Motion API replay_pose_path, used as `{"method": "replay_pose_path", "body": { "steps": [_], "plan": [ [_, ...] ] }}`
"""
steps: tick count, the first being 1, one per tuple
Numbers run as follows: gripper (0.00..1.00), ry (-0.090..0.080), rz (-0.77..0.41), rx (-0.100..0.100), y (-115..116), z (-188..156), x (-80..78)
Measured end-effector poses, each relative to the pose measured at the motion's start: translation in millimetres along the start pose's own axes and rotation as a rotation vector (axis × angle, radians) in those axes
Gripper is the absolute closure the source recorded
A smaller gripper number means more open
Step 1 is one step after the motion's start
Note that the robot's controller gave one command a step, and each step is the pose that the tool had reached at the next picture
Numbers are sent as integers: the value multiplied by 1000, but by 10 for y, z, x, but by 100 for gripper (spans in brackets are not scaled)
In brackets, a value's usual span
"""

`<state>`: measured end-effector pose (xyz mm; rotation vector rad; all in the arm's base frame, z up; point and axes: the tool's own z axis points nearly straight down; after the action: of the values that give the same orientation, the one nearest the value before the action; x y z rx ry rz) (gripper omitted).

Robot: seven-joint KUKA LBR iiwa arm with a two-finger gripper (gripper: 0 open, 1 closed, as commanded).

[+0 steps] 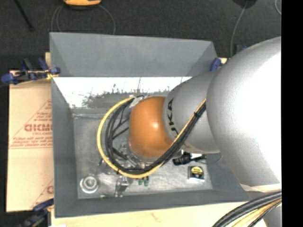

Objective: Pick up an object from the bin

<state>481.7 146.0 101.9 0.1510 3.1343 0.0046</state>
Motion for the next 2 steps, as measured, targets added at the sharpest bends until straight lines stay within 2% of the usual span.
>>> {"method": "replay_pose_path", "body": {
  "steps": [1, 2],
  "plan": [
    [0, 0, 232, 2, -99, 18, -252],
    [0, 19, 363, 6, -137, 189, -340]
  ]
}}
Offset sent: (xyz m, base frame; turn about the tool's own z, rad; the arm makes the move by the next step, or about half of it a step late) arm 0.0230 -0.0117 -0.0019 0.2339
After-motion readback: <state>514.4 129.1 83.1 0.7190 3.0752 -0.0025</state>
